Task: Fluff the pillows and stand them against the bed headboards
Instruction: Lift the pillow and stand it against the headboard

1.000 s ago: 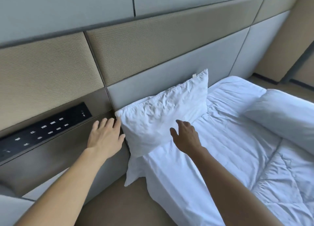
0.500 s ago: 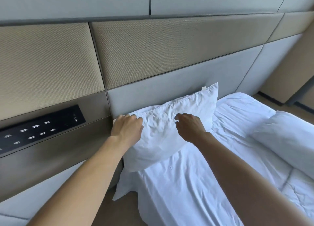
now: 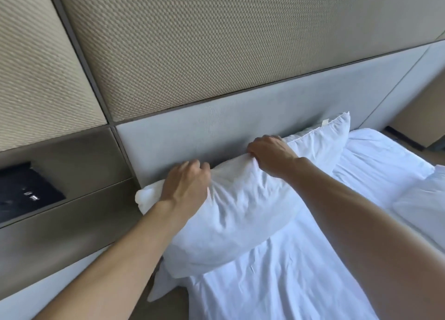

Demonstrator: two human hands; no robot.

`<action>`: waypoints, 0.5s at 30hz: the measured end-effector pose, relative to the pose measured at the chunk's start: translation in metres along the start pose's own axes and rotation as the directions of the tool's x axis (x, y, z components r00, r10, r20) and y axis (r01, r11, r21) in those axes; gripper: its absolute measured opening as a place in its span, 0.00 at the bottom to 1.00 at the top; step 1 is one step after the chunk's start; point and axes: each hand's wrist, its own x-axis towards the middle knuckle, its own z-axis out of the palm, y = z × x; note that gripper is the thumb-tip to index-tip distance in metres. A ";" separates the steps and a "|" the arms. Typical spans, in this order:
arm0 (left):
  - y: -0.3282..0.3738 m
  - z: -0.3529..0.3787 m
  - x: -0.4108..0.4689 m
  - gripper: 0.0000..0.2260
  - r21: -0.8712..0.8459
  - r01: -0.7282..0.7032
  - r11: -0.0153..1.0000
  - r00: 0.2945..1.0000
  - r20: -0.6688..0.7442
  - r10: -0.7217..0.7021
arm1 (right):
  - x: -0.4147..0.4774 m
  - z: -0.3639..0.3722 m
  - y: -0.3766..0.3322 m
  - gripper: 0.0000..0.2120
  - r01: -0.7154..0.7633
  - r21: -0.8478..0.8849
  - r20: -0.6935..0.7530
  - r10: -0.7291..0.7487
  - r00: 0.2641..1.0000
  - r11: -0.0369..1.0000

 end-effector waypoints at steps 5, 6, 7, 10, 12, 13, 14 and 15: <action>-0.017 -0.008 0.000 0.17 0.123 -0.060 0.991 0.998 -0.019 0.063 | 0.000 -0.014 -0.005 0.18 -0.054 0.066 -0.039 0.056 0.998 0.996; -0.017 -0.012 -0.001 0.16 0.132 -0.048 0.990 0.998 -0.023 0.051 | -0.003 -0.018 -0.009 0.19 -0.076 0.082 -0.027 0.078 0.997 0.994; -0.016 -0.017 -0.002 0.15 0.125 -0.028 0.992 0.999 -0.028 0.032 | -0.007 -0.021 -0.014 0.19 -0.089 0.093 -0.027 0.092 0.995 0.992; -0.010 -0.038 -0.010 0.15 0.067 0.037 0.997 0.998 -0.056 -0.033 | -0.036 -0.034 -0.024 0.16 -0.162 0.131 -0.075 0.172 0.982 0.978; -0.003 -0.049 -0.024 0.20 0.074 0.054 0.996 0.999 -0.002 -0.054 | -0.067 -0.039 -0.037 0.24 -0.289 0.151 -0.019 0.295 0.955 0.945; 0.003 -0.053 -0.032 0.23 0.091 0.051 0.995 0.998 0.045 -0.055 | -0.084 -0.043 -0.044 0.28 -0.347 0.153 0.038 0.345 0.938 0.925; 0.007 -0.054 -0.041 0.26 0.108 0.032 0.994 0.995 0.096 -0.042 | -0.100 -0.045 -0.052 0.31 -0.390 0.158 0.095 0.379 0.921 0.907; 0.012 -0.058 -0.050 0.29 0.114 0.017 0.993 0.989 0.144 -0.034 | -0.116 -0.048 -0.059 0.33 -0.423 0.165 0.129 0.405 0.905 0.891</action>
